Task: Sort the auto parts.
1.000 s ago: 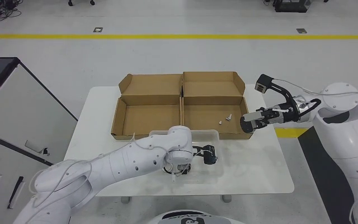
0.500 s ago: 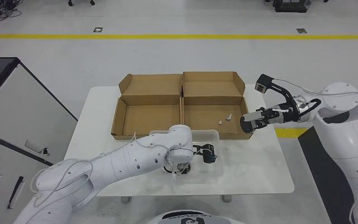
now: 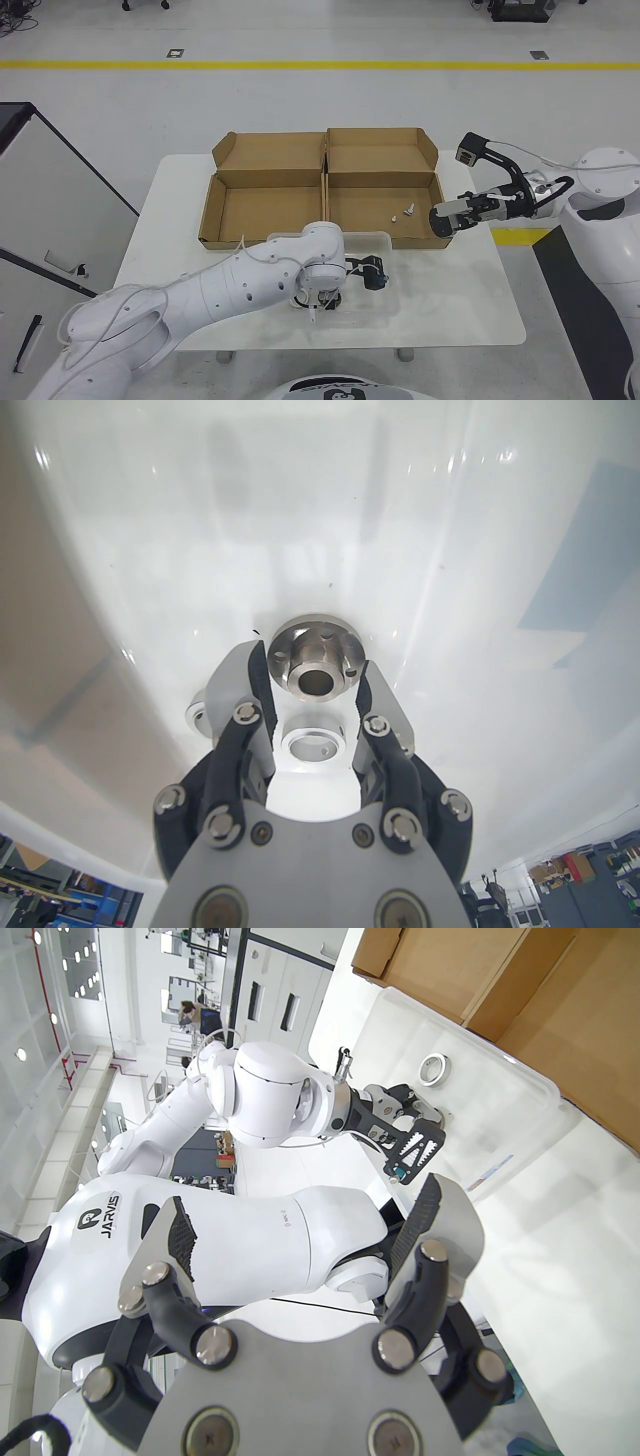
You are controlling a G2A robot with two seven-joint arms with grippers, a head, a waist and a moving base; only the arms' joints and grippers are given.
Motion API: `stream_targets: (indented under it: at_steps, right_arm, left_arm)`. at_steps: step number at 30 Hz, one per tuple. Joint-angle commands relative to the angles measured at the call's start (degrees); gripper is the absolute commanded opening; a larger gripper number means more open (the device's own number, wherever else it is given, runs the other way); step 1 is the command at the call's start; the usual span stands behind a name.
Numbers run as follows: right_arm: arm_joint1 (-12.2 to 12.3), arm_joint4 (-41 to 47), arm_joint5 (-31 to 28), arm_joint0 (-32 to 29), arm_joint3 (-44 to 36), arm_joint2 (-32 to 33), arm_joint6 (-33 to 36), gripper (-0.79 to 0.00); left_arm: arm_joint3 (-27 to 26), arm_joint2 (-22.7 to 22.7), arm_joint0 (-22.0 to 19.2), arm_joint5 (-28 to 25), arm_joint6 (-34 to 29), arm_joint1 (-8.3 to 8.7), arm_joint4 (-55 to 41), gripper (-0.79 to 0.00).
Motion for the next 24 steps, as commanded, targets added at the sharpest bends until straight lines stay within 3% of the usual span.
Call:
stream_targets:
  at_steps: [1,19,22,24]
  right_arm:
    - [0.0,0.0,0.0,0.0,0.0,0.0,0.0,0.000]
    - [0.0,0.0,0.0,0.0,0.0,0.0,0.0,0.000]
    - [0.0,0.0,0.0,0.0,0.0,0.0,0.0,0.000]
    - [0.0,0.0,0.0,0.0,0.0,0.0,0.0,0.000]
  left_arm:
    - [0.1,0.0,0.0,0.0,0.0,-0.06,-0.1,-0.403]
    - [0.9,0.1,0.0,-0.4,0.4,0.04,-0.8,-0.422]
    - [1.2,0.3,0.0,-0.4,0.4,-0.04,-0.8,-0.471]
    - [1.4,0.3,0.0,-0.5,0.5,-0.12,-0.8,-0.579]
